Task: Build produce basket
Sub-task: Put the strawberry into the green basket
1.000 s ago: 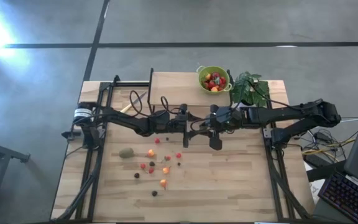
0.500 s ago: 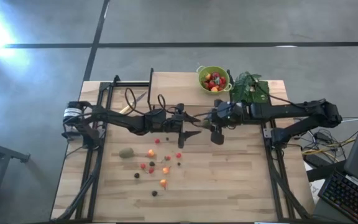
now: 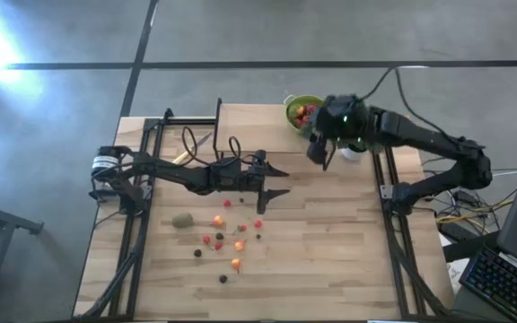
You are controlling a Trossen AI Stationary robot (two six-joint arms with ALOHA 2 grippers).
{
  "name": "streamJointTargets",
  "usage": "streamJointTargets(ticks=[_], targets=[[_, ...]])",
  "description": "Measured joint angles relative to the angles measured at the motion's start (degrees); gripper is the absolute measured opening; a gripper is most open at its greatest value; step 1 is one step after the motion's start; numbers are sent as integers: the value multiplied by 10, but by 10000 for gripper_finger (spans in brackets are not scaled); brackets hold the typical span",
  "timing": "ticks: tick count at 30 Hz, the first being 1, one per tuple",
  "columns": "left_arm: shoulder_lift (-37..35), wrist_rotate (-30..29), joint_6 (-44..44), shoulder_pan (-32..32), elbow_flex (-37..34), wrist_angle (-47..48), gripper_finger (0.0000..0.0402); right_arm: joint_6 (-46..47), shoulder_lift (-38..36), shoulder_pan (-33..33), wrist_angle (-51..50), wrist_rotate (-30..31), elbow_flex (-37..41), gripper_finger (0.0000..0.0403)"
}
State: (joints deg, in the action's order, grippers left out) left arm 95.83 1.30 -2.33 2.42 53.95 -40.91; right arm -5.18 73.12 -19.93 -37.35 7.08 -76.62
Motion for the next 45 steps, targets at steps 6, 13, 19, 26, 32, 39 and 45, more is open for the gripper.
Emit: streamJointTargets(ticks=[6, 13, 19, 26, 32, 39, 45], targets=[[0, -1, 9, 0, 0, 3, 239, -1, 0, -92, -14, -31, 1, 138], [0, -1, 9, 0, 0, 9, 239, 5, 0, -166, -35, -46, 35, 148], [0, -1, 9, 0, 0, 8, 239, 5, 0, -183, -36, -48, 55, 138], [0, -1, 9, 0, 0, 8, 238, 7, 0, -182, -35, -48, 66, 156], [0, -1, 9, 0, 0, 7, 239, 7, 0, -183, -35, -41, 66, 154], [0, 0, 9, 0, 0, 9, 239, 7, 0, -183, -27, -41, 66, 154], [0, 0, 9, 0, 0, 10, 239, 7, 0, -183, -27, -41, 66, 189]])
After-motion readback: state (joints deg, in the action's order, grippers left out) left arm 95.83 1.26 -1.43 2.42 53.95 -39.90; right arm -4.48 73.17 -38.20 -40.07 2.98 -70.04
